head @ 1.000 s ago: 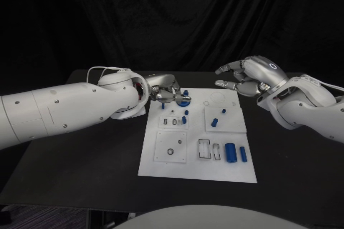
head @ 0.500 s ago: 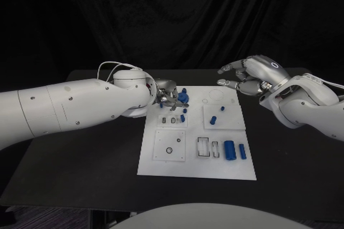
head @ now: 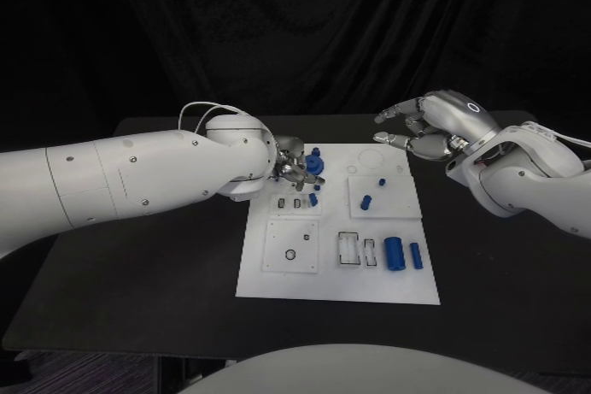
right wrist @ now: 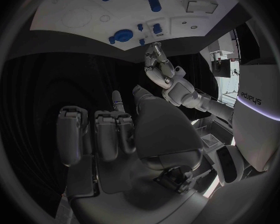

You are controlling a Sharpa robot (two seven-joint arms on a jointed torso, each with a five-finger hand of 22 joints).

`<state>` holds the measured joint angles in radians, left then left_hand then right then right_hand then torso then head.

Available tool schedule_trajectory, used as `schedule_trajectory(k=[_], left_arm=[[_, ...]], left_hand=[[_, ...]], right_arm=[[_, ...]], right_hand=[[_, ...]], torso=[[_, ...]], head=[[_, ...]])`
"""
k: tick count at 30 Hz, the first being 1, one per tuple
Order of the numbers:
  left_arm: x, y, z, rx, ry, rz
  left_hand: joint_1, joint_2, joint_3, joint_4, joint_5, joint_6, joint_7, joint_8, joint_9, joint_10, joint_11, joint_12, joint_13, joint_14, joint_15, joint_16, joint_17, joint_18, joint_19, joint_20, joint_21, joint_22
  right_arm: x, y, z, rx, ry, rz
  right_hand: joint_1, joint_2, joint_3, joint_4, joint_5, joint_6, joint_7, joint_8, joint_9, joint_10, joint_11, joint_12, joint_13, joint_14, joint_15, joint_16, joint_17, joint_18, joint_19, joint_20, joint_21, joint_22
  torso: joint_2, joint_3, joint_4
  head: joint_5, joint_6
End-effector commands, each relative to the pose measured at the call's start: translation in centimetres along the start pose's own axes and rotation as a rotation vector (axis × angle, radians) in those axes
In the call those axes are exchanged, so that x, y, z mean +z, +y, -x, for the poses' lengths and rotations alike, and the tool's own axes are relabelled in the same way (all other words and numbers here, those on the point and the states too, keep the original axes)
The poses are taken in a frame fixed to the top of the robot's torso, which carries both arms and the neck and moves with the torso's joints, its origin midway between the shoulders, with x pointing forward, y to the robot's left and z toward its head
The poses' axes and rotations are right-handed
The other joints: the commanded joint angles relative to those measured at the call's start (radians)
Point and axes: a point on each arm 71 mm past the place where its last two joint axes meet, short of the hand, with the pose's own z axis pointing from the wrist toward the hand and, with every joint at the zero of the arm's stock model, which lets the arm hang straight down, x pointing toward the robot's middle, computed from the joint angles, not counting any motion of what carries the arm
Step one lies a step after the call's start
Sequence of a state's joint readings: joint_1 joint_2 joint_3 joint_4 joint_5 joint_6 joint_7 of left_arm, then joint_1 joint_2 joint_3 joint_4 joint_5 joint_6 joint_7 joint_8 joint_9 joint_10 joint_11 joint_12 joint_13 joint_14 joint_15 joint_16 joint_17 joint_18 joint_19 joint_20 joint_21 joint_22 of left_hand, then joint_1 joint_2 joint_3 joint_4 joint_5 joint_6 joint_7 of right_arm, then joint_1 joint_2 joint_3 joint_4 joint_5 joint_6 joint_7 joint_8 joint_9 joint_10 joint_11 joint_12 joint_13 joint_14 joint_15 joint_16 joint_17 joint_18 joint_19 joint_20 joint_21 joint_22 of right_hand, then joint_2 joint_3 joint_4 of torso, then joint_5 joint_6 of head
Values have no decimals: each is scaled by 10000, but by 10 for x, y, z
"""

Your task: Assemble the parts on the task board

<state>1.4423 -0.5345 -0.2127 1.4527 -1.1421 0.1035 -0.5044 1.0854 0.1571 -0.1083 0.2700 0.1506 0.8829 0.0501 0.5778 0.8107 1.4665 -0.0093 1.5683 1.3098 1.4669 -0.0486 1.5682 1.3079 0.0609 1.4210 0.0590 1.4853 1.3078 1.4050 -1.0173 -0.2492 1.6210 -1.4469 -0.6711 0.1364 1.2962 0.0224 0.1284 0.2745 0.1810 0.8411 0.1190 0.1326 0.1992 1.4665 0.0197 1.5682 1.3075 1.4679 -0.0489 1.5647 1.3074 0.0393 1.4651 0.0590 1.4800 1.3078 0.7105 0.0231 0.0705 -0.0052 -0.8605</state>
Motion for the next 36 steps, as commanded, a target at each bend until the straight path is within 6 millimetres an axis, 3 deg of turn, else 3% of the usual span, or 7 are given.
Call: schedule_trajectory(k=[1,8,17,27,36], left_arm=[[1,0,-1,-236,138,227],[3,-1,-1,-376,-51,129],[6,0,-4,-556,-195,105],[8,1,-10,-726,-245,25],[10,1,-14,-797,-235,-121]], left_hand=[[91,21,-4,-35,56,69,-16,-70,18,1043,-68,25,2610,1039,-90,26,2629,-165,59,-11,32,1111],[213,62,110,-85,276,161,-44,-355,74,1043,-100,25,2610,1039,-132,26,2629,-159,57,-63,-6,1085],[432,46,260,-221,536,322,-80,-574,169,1043,-129,25,2610,1039,-160,26,2629,-157,67,-92,-33,1083],[578,39,376,-318,672,430,-102,-743,205,1043,-149,25,2610,1039,-177,26,2629,-158,80,-111,-45,1091],[687,14,505,-384,970,678,-165,-834,323,1043,-198,25,2610,1039,-214,26,2629,-153,76,-142,-70,1086]], right_arm=[[0,-1,-1,-3,77,-206],[0,-2,-2,-4,145,-252],[1,-1,-2,9,186,-235],[1,-1,-2,15,181,-218],[1,-1,-2,11,185,-229]], right_hand=[[2,117,0,44,60,51,10,-39,-17,1043,44,26,2633,1029,76,60,2634,-156,603,91,-2,2320],[2,117,0,44,60,51,10,-39,-17,1043,44,26,2633,1029,76,60,2634,-156,603,91,-2,2320],[-2,120,1,44,78,60,12,-41,-23,1043,47,26,2633,1029,78,60,2634,-145,582,92,-43,2306],[-4,121,1,44,86,65,14,-42,-26,1043,49,26,2633,1029,79,60,2634,-146,582,93,-42,2306],[-6,122,1,45,92,69,15,-43,-29,1043,50,26,2633,1029,80,60,2634,-143,578,93,-50,2303]], torso=[[-6,-15,7],[17,-56,9],[-1,-46,31],[-21,-45,-3],[-29,-31,13]], head=[[-17,-76],[2,-106],[-75,-122],[-29,-122],[-56,-122]])
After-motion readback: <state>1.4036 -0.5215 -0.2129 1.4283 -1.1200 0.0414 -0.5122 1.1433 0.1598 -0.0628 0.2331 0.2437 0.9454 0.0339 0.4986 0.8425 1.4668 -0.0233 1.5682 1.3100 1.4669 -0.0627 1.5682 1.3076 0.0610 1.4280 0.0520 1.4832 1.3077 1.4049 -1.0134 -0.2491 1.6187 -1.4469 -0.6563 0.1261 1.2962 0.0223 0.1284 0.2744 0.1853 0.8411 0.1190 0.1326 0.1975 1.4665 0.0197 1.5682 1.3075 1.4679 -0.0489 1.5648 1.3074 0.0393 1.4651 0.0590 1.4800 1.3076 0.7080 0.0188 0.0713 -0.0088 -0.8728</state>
